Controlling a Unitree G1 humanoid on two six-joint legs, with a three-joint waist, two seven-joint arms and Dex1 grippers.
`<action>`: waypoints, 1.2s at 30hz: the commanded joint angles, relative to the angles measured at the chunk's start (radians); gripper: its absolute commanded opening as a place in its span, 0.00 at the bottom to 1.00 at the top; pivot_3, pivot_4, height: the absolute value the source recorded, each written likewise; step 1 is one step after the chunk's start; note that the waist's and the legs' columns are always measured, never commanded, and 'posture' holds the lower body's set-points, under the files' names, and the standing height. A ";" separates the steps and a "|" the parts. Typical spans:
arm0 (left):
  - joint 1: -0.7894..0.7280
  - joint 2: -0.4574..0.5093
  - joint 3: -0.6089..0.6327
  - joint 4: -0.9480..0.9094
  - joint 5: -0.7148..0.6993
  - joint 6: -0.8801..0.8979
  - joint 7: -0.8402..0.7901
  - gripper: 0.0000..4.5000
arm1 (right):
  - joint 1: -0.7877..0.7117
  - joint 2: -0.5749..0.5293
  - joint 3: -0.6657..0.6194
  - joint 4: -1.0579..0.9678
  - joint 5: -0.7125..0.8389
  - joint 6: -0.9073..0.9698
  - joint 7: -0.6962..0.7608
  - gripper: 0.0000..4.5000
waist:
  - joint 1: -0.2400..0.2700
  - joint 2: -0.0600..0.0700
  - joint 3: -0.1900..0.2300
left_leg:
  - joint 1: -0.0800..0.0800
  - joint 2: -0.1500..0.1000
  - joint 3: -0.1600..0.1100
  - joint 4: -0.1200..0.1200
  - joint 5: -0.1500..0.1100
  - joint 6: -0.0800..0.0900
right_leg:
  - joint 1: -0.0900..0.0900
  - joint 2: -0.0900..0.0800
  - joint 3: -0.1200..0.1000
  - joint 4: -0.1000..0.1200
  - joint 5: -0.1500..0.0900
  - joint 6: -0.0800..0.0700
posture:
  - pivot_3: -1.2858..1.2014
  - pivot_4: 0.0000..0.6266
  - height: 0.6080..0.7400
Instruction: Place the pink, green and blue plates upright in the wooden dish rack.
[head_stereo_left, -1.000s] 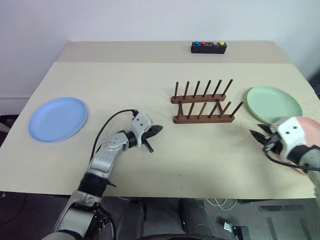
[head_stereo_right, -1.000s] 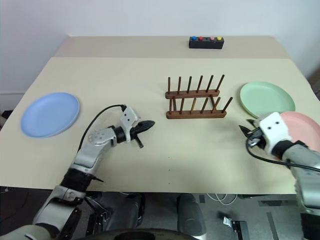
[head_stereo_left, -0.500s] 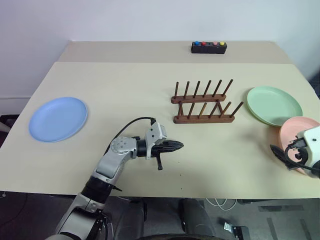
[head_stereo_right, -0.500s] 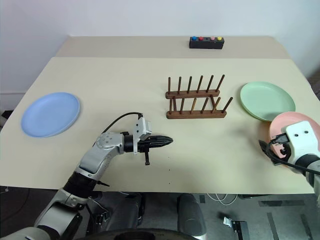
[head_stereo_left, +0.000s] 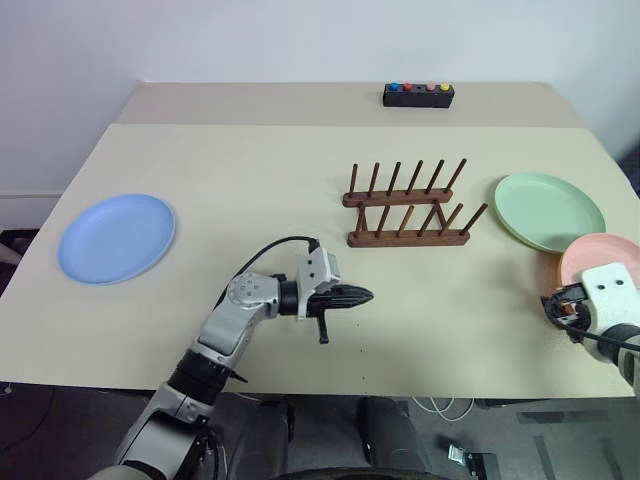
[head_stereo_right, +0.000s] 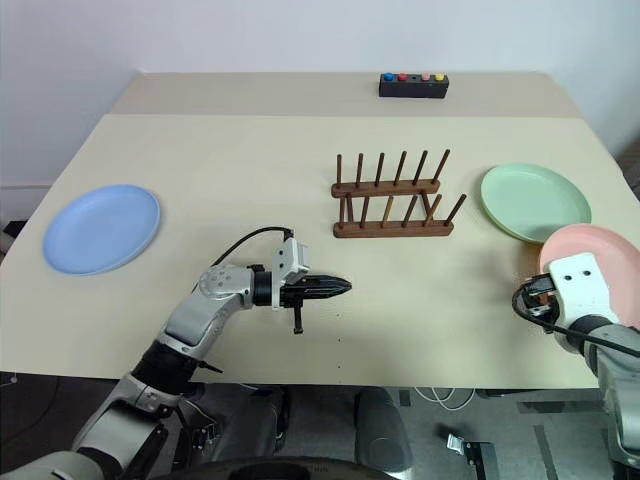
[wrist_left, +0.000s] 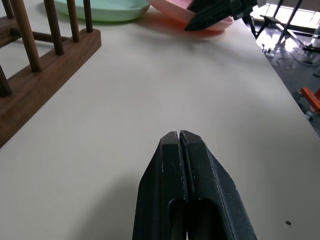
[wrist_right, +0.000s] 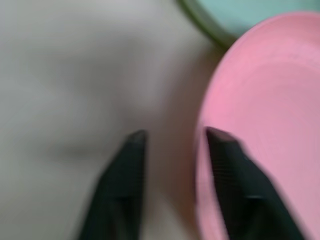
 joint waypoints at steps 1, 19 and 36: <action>0.004 0.000 -0.001 -0.036 -0.003 -0.008 0.005 0.00 | -0.001 -0.003 -0.010 -0.013 -0.020 -0.002 -0.016 0.01 | 0.000 0.000 0.000 | 0.000 0.000 0.000 0.000 0.000 0.000 | 0.000 0.000 0.000 0.000 0.000 0.000 | 0.52 0.24 0.96; -0.031 -0.026 -0.011 0.027 0.004 -0.030 -0.009 0.00 | -0.163 -0.138 -0.081 -0.133 -0.099 -0.254 -0.005 0.01 | -0.007 0.001 0.000 | 0.000 0.000 0.001 0.000 0.000 0.000 | -0.001 0.000 0.000 0.000 0.000 0.000 | 0.52 0.24 0.96; -0.006 -0.005 0.022 0.007 0.028 -0.049 0.061 0.00 | -0.729 -0.008 0.129 0.154 0.252 -0.420 0.222 0.01 | 0.000 0.000 0.001 | 0.000 0.000 -0.001 -0.002 0.000 0.000 | -0.001 0.000 -0.001 0.000 0.002 0.004 | 0.52 0.24 0.96</action>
